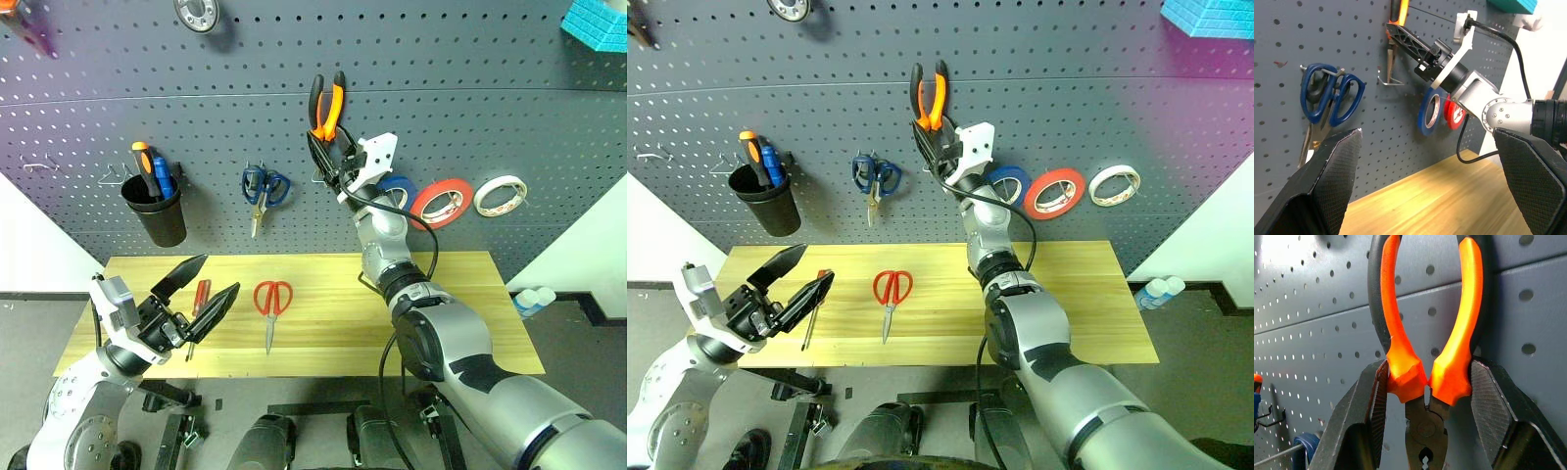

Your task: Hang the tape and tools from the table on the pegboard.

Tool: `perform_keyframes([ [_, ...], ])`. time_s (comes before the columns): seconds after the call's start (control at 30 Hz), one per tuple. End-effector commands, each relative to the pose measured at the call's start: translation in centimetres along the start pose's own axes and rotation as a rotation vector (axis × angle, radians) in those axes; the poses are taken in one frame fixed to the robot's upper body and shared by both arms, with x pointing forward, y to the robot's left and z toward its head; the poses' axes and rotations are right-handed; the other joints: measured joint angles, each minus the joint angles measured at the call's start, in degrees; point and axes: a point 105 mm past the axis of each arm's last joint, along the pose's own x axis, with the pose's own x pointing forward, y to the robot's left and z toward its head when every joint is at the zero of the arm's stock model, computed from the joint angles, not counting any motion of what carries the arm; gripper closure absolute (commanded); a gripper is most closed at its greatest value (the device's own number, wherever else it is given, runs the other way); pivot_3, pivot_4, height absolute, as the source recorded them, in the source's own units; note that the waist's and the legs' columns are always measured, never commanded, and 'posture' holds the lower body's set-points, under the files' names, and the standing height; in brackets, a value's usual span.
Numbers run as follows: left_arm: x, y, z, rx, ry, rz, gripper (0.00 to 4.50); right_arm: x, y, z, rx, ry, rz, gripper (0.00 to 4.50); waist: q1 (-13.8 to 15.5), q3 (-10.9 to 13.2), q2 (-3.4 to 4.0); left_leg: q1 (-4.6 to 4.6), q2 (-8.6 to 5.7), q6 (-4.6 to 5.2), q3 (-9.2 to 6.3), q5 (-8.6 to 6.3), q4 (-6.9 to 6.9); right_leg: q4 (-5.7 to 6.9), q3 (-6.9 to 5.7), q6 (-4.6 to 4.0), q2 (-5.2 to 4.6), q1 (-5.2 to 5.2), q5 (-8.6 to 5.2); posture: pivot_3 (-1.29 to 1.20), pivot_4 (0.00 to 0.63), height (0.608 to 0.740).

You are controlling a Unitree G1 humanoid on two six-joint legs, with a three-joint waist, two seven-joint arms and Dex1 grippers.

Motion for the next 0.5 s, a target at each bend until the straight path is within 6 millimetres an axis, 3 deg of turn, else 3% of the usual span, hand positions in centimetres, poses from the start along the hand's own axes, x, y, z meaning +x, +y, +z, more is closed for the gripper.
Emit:
perform_keyframes([
  [0.03,0.0,-0.6,1.3,0.029,-0.027,-0.013,0.00,0.7,-0.5,1.3,-0.048,-0.031,-0.014,2.41,0.0,0.2,0.04,0.00,0.00,0.00,0.00,0.00,0.00,-0.01,0.00,-0.02,-0.01,0.01,-0.01,0.14,0.179,0.740],
  [0.5,-0.3,-1.4,1.2,0.001,0.005,-0.016,0.00,-2.0,-0.4,-1.9,-0.097,0.058,-0.042,2.41,-0.2,3.5,-0.03,-0.03,0.03,0.01,-0.04,0.00,0.01,-0.11,-0.01,-0.17,-0.04,0.06,-0.10,0.13,0.241,0.740],
])
